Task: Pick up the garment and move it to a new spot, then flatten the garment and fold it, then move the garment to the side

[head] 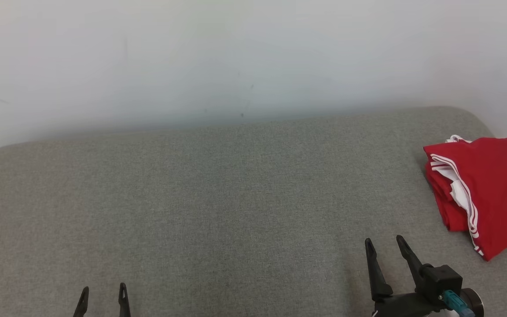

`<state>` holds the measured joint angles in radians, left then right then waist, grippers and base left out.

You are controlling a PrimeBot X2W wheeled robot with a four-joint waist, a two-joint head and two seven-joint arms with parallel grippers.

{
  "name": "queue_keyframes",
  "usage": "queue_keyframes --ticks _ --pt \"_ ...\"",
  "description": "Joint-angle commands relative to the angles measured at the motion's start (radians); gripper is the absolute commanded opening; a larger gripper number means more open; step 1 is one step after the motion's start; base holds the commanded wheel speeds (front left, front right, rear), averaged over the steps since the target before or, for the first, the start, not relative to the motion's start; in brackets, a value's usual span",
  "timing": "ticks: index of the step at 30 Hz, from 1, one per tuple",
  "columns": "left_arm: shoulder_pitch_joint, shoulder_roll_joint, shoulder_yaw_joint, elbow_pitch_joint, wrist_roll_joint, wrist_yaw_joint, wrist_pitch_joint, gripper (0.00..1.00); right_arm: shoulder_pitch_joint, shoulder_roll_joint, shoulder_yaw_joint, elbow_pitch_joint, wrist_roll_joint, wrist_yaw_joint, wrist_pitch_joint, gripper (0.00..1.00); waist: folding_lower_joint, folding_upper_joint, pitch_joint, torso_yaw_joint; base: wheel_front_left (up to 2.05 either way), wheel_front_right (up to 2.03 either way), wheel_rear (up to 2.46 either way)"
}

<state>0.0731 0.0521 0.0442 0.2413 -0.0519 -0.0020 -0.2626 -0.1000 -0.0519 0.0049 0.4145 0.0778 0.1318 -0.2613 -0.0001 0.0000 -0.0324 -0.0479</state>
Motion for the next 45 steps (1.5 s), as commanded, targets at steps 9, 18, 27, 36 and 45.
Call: queue_keyframes --ticks 9,18,27,36,45 --pt "0.024 -0.002 0.018 -0.005 -0.033 -0.030 -0.003 1.00 0.022 0.002 0.000 -0.002 -0.001 -0.003 -0.004 1.00 0.0001 0.0000 -0.014 -0.006 0.00 0.00 0.00" --pt "0.027 -0.002 0.011 -0.011 -0.042 -0.037 -0.003 1.00 0.025 0.002 0.007 0.002 -0.004 -0.003 -0.004 1.00 0.0001 0.0000 -0.015 -0.007 0.00 0.00 0.00" --pt "0.027 -0.002 0.007 -0.009 -0.045 -0.040 -0.003 1.00 0.019 0.002 0.009 0.009 0.003 -0.003 -0.004 1.00 0.0001 0.0000 -0.009 -0.005 0.00 0.00 0.00" --pt "0.024 -0.002 0.008 0.002 -0.071 -0.050 -0.003 1.00 0.012 0.002 0.010 0.006 0.010 -0.003 -0.004 1.00 0.0001 0.0000 -0.002 -0.004 0.00 0.00 0.00" --pt "-0.002 -0.004 0.018 0.046 -0.170 -0.056 0.040 0.00 0.024 0.001 -0.011 0.040 0.106 0.000 0.042 0.00 0.0001 0.0000 0.000 -0.002 0.00 0.00 0.00"
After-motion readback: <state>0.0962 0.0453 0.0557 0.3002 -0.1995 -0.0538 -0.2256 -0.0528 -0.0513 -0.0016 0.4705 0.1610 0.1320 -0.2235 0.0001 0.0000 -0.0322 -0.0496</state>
